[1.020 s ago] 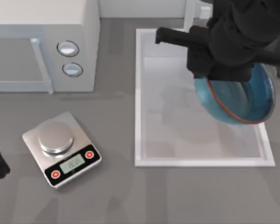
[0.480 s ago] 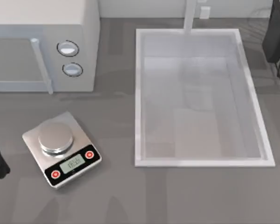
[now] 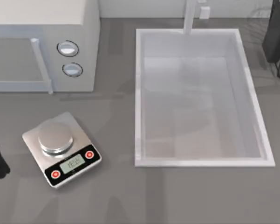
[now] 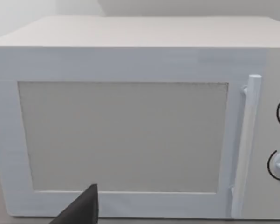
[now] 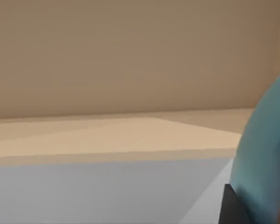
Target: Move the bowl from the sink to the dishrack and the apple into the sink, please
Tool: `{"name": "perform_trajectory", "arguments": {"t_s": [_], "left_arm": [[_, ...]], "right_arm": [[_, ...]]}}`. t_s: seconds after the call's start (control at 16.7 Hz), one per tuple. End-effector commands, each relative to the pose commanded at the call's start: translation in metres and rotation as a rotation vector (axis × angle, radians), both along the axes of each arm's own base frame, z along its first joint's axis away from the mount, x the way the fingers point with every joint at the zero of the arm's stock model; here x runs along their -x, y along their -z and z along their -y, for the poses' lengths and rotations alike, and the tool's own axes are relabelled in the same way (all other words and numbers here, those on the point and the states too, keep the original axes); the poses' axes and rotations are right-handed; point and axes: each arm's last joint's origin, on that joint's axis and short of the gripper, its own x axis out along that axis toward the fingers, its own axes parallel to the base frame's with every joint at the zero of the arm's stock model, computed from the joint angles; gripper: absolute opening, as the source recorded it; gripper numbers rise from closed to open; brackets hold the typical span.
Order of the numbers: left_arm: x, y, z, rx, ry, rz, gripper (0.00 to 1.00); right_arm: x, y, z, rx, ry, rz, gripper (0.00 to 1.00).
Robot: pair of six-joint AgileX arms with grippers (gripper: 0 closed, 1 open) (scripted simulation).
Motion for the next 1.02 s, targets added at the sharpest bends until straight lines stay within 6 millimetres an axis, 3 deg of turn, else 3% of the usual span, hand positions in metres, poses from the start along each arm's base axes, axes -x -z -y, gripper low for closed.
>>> {"name": "perform_trajectory", "arguments": {"t_s": [0.12, 0.36, 0.6, 0.78, 1.02], "left_arm": [[0.0, 0.0, 0.0, 0.0, 0.0, 0.0, 1.0], [0.0, 0.0, 0.0, 0.0, 0.0, 0.0, 1.0], [0.0, 0.0, 0.0, 0.0, 0.0, 0.0, 1.0], [0.0, 0.0, 0.0, 0.0, 0.0, 0.0, 1.0], [0.0, 0.0, 0.0, 0.0, 0.0, 0.0, 1.0]], "right_arm": [[0.008, -0.004, 0.01, 0.047, 0.024, 0.046, 0.0], [0.01, -0.005, 0.012, 0.057, 0.028, 0.055, 0.0], [-0.001, 0.005, 0.014, 0.052, 0.026, 0.048, 0.0], [-0.027, 0.033, 0.021, 0.051, 0.027, 0.045, 0.0], [-0.066, 0.093, 0.026, 0.058, 0.03, 0.057, 0.0]]}}
